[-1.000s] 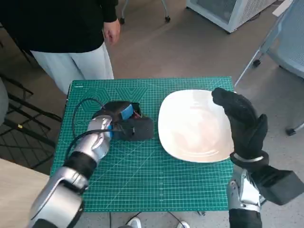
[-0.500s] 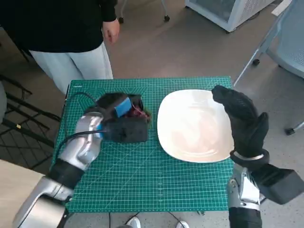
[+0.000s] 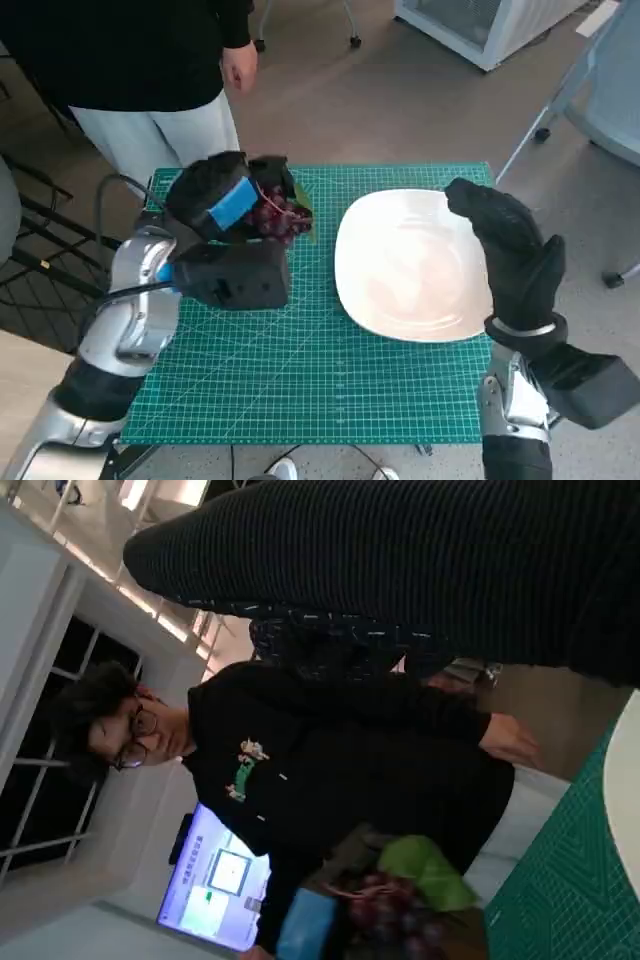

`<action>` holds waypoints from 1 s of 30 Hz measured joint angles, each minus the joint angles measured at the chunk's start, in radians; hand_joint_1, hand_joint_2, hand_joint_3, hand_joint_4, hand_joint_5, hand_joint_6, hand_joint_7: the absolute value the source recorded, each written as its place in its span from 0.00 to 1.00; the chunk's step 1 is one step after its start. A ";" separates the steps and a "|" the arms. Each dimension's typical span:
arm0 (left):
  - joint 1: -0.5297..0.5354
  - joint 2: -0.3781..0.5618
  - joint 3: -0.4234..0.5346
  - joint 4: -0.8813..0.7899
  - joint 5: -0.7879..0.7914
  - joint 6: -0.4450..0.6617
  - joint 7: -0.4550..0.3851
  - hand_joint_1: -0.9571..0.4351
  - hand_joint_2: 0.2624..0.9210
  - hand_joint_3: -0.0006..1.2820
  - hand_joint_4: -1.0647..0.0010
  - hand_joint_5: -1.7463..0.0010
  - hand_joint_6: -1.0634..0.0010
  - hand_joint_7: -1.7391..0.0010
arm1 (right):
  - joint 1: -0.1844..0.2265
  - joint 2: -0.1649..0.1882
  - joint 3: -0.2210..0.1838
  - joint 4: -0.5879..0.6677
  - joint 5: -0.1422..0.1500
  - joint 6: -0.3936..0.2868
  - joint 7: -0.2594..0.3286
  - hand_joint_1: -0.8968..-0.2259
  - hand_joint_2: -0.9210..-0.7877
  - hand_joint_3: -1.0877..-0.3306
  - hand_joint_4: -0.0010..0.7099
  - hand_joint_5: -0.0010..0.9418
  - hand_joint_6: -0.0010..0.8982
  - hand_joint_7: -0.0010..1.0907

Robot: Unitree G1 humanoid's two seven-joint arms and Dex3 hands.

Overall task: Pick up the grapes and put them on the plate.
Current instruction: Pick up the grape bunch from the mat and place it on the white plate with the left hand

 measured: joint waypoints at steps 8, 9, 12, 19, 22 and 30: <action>0.002 0.003 0.000 -0.034 0.031 0.029 -0.024 0.69 1.00 0.11 0.44 0.28 0.48 0.28 | -0.001 0.001 0.001 -0.002 0.000 0.000 0.000 0.38 0.00 0.48 0.40 0.00 0.24 0.05; 0.001 0.002 0.000 -0.036 0.034 0.033 -0.027 0.69 1.00 0.11 0.44 0.28 0.49 0.29 | -0.001 0.001 0.001 -0.003 0.000 0.000 0.000 0.38 0.00 0.48 0.40 0.00 0.24 0.05; -0.002 -0.004 -0.002 -0.037 0.036 0.042 -0.040 0.69 1.00 0.12 0.44 0.27 0.49 0.29 | -0.001 0.001 0.001 -0.004 0.000 0.000 0.000 0.38 0.00 0.48 0.40 0.00 0.24 0.05; -0.049 -0.051 -0.035 -0.006 0.045 0.074 -0.074 0.69 1.00 0.12 0.43 0.25 0.49 0.31 | -0.001 0.001 0.001 -0.005 0.000 0.000 0.000 0.38 0.00 0.48 0.40 0.00 0.23 0.05; -0.088 -0.081 -0.058 0.029 0.047 0.079 -0.083 0.69 1.00 0.11 0.43 0.23 0.48 0.34 | 0.000 0.001 0.000 -0.008 0.001 0.000 0.001 0.38 0.00 0.48 0.40 0.00 0.24 0.05; -0.208 -0.178 -0.138 0.145 0.066 0.041 -0.084 0.69 1.00 0.12 0.45 0.19 0.46 0.37 | 0.020 -0.001 -0.002 -0.054 0.002 0.012 0.000 0.38 0.00 0.48 0.40 0.00 0.24 0.05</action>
